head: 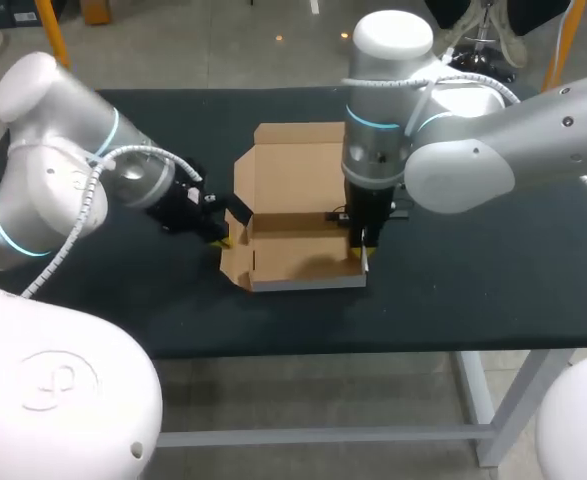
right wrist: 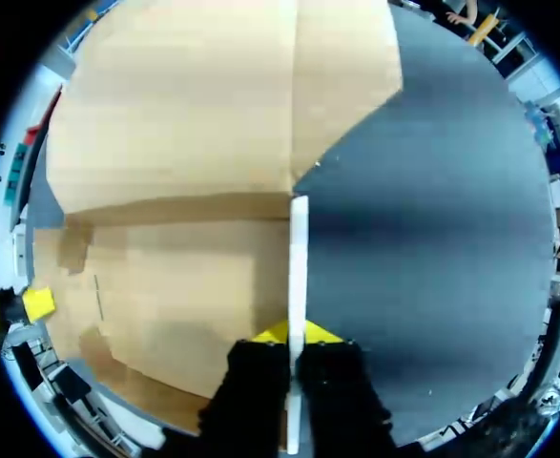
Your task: Assemble the packaging by folding the flat box into shape, placing the metal phone stand inside, and closing the box properly
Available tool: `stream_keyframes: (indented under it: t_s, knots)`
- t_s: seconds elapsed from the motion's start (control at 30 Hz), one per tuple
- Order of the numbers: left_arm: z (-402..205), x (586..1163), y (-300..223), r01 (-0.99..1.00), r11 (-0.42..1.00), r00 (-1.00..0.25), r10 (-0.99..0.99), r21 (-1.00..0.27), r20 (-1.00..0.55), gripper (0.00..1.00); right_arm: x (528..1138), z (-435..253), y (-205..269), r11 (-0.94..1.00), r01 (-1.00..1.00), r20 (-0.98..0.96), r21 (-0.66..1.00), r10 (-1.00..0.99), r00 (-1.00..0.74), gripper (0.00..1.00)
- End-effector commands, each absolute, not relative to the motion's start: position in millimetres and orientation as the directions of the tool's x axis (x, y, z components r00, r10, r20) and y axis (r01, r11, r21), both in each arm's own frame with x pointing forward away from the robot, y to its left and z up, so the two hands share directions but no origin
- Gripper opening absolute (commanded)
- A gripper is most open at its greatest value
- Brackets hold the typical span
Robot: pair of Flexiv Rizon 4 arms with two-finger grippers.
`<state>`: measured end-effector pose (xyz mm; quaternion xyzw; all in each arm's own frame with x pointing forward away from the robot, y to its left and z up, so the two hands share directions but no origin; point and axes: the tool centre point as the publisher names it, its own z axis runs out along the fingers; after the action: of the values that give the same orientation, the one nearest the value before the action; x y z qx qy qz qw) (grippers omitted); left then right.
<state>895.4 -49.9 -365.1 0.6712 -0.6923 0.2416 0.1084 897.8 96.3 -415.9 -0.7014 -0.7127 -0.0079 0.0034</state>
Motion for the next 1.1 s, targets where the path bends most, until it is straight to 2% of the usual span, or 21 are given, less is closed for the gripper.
stream_keyframes:
  t_s: [0.03,0.33,0.37,0.4,0.47,0.6,0.9,1.1]
  knots:
    - [-363.1,891.0,-69.3,-0.979,-0.027,-0.025,-0.967,-0.201,0.253,0.00,897.1,-415.4,100.6,0.018,1.000,0.015,0.005,1.000,-0.018,0.00]
    - [-357.4,890.0,-78.9,-0.979,-0.033,-0.010,-0.977,-0.202,0.212,0.00,897.1,-415.4,100.6,0.018,1.000,0.015,0.005,1.000,-0.018,0.00]
    - [-357.0,889.6,-78.7,-0.979,-0.034,-0.009,-0.977,-0.201,0.212,0.11,897.1,-415.4,100.6,0.018,1.000,0.015,0.005,1.000,-0.018,0.00]
    - [-356.6,889.1,-78.1,-0.979,-0.035,-0.009,-0.977,-0.201,0.213,0.14,897.1,-415.4,100.6,0.018,1.000,0.015,0.005,1.000,-0.018,0.00]
    - [-355.3,888.3,-72.3,-0.978,-0.050,0.001,-0.972,-0.204,0.234,0.34,897.1,-415.4,100.6,0.018,1.000,0.015,0.005,1.000,-0.018,0.00]
    - [-348.0,887.8,-51.4,-0.974,-0.088,0.021,-0.953,-0.207,0.303,0.47,897.1,-415.4,100.6,0.018,1.000,0.015,0.005,1.000,-0.018,0.00]
    - [-336.3,886.5,3.3,-0.970,-0.158,0.069,-0.908,-0.185,0.414,0.49,897.1,-415.4,100.6,0.018,1.000,0.015,0.005,1.000,-0.018,0.00]
    - [-341.9,885.8,27.1,-0.979,-0.147,0.058,-0.867,-0.144,0.494,0.43,897.1,-415.4,100.6,0.018,1.000,0.015,0.005,1.000,-0.018,0.00]
